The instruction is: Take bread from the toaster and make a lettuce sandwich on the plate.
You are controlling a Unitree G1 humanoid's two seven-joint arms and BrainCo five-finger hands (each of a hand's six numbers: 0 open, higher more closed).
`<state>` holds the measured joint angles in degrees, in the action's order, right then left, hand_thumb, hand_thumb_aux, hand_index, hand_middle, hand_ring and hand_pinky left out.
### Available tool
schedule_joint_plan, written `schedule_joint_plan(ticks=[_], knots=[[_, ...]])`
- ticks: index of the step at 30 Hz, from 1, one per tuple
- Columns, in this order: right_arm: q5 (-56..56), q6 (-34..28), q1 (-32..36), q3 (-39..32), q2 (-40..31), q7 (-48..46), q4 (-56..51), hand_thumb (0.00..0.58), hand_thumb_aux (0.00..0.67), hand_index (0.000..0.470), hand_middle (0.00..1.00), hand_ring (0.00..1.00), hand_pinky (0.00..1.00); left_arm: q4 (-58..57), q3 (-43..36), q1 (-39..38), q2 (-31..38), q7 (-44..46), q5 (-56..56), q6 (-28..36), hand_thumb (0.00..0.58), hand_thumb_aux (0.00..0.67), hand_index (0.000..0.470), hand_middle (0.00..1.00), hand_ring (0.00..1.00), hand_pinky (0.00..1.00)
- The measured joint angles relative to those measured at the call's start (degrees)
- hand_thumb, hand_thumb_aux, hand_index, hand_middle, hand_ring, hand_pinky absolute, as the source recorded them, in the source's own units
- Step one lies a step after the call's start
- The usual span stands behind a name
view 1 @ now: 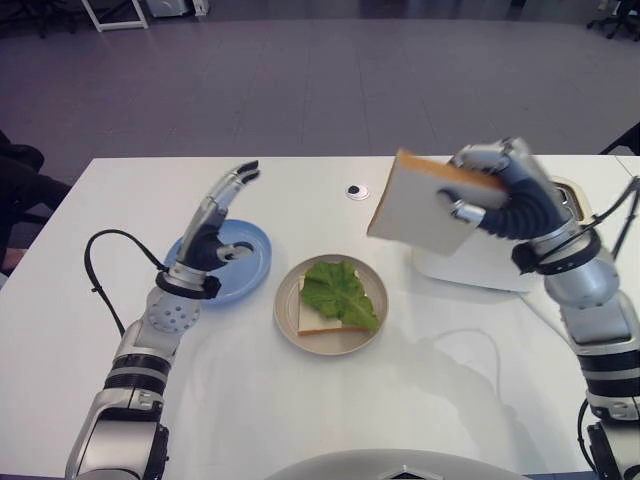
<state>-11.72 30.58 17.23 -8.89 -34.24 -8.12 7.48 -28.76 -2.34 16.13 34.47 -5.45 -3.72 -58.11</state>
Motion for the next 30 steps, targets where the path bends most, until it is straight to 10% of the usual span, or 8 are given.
schedule_joint_plan(ticks=[10, 16, 23, 24, 25, 26, 27, 30], knots=[[-9.2, 0.7, -0.4, -14.0, 10.5, -5.3, -13.8, 0.580, 0.670, 0.470, 1.00, 1.00, 1.00, 26.8, -6.8, -12.9, 3.0, 38.3, 47.4, -2.0, 0.000, 0.000, 0.000, 0.00, 0.00, 0.00], [-12.3, 3.2, 2.3, -16.8, 15.6, -3.1, -22.9, 0.580, 0.670, 0.470, 1.00, 1.00, 1.00, 26.1, -10.7, -16.6, 1.9, 55.7, 43.2, -1.4, 0.000, 0.000, 0.000, 0.00, 0.00, 0.00], [-16.6, 4.3, 4.0, -17.7, 17.0, 0.5, -30.3, 0.579, 0.644, 0.452, 1.00, 1.00, 1.00, 11.6, -10.0, -15.8, -2.1, 55.8, 17.0, -3.0, 0.000, 0.000, 0.000, 0.00, 0.00, 0.00], [-17.7, 4.3, 4.2, -17.7, 17.2, 1.2, -31.2, 0.511, 0.439, 0.308, 1.00, 1.00, 1.00, 9.6, -9.4, -15.3, -2.5, 54.4, 13.1, -3.4, 0.071, 0.042, 0.029, 0.00, 0.00, 0.00], [-18.3, 4.1, 4.2, -17.7, 17.5, 1.7, -31.9, 0.474, 0.384, 0.269, 1.00, 1.00, 1.00, 8.7, -9.1, -14.8, -2.8, 53.2, 10.5, -4.1, 0.096, 0.058, 0.041, 0.00, 0.00, 0.00], [-18.9, 3.8, 4.5, -17.7, 17.6, 2.2, -32.6, 0.144, 0.089, 0.063, 1.00, 1.00, 1.00, 7.7, -8.7, -14.1, -3.0, 51.8, 7.5, -4.8, 0.083, 0.050, 0.035, 0.00, 0.00, 0.00], [-19.7, 3.6, 4.7, -17.7, 17.6, 2.8, -33.1, 0.000, 0.000, 0.000, 0.99, 0.99, 0.99, 7.1, -8.5, -13.6, -3.2, 50.6, 5.5, -5.1, 0.071, 0.042, 0.029, 0.00, 0.00, 0.00], [-21.8, 3.3, 4.8, -17.9, 17.4, 3.9, -34.6, 0.000, 0.000, 0.000, 0.85, 0.85, 0.85, 5.5, -8.3, -12.7, -3.4, 46.2, -0.6, -5.5, 0.000, 0.000, 0.000, 0.00, 0.00, 0.00]])
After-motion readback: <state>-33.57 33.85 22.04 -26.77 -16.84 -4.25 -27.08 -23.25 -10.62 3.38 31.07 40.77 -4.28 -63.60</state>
